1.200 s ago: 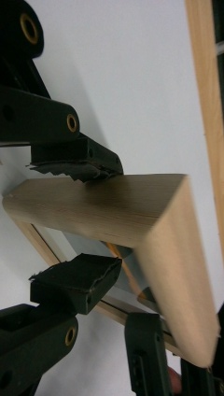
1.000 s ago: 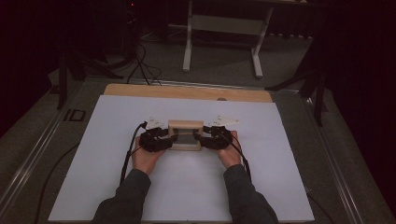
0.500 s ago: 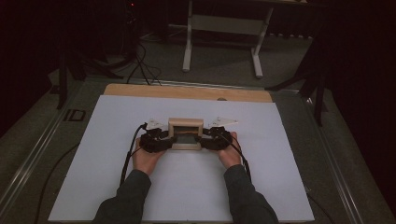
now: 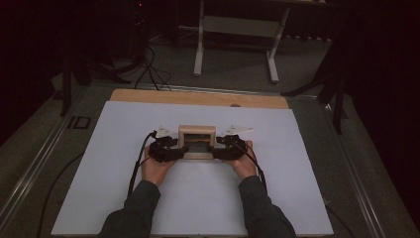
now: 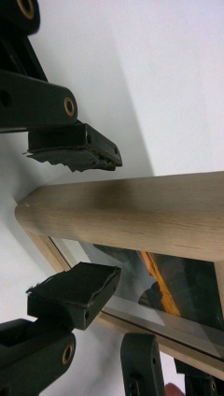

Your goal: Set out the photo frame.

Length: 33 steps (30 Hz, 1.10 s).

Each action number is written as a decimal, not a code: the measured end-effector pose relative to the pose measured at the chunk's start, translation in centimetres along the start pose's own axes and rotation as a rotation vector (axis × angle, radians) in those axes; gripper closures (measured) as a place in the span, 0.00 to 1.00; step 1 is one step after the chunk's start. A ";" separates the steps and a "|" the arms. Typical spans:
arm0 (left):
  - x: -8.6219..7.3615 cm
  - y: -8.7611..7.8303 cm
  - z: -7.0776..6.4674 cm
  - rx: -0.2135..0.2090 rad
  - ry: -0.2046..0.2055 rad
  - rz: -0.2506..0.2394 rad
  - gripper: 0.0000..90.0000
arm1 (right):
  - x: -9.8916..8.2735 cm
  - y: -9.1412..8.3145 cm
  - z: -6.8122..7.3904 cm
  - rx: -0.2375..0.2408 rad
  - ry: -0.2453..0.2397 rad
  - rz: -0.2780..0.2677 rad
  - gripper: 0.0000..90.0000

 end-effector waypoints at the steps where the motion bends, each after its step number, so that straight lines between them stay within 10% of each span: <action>1: 0.0 -0.1 0.0 0.003 0.004 0.000 0.45 | 0.0 -0.1 0.0 0.000 0.000 0.000 0.43; 33: 0.1 -6.7 -1.9 0.043 0.150 -0.069 0.39 | 0.2 -4.8 0.0 -0.028 -0.071 -0.065 0.24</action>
Point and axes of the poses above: each handheld gripper's, and its own axes: y roughly forward along the jaws, x roughly out of its top, z roughly to its left, the point moved 2 cm from there along y, roughly forward along the jaws, and after that the axes turned 12 degrees about -x, right-handed, at the moved point
